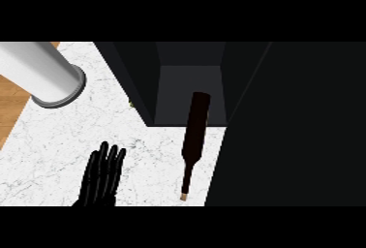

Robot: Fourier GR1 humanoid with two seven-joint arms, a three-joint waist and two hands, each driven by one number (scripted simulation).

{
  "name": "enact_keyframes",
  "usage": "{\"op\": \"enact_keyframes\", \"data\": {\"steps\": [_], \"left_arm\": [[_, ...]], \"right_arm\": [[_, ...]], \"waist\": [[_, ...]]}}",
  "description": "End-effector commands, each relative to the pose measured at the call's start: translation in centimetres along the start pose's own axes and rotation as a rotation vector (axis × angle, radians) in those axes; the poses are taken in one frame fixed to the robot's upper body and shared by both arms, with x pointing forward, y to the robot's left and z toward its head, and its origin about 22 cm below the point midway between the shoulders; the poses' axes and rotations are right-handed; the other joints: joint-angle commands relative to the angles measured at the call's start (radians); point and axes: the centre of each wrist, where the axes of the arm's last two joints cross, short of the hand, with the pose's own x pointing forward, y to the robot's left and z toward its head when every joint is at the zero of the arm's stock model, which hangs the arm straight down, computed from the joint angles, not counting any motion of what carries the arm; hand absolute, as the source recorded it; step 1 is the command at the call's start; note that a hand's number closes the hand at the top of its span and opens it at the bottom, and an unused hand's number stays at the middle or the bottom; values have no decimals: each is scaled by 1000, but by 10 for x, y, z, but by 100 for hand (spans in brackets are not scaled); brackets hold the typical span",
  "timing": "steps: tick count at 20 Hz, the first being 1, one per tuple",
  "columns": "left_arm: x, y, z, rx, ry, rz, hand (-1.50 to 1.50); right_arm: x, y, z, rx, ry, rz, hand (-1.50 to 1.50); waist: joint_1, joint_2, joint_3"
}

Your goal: Pick up the wine, place it into the cabinet and close the cabinet

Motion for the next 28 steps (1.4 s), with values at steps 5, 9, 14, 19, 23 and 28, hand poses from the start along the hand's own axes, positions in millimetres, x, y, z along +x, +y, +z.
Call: {"op": "enact_keyframes", "data": {"steps": [5,9,14,19,23,28], "left_arm": [[17,47,-13,16,-3,-3,-150],[37,72,-15,40,-27,-36,-150],[53,81,-11,57,-62,-29,-150],[58,108,-1,85,-50,-29,-150],[81,127,-9,67,-55,-46,-150],[64,140,-6,81,-28,-48,-150]], "right_arm": [[15,18,23,175,33,-181,150],[7,32,29,195,66,-248,150],[10,48,25,334,74,-226,150],[29,60,43,430,27,-198,150],[24,88,18,455,26,-213,150],[23,115,16,473,30,-227,150]], "waist": [[-7,0,-2],[-5,-2,-1],[4,-2,0],[0,-5,-1],[12,-4,-2],[1,-4,-3]]}}
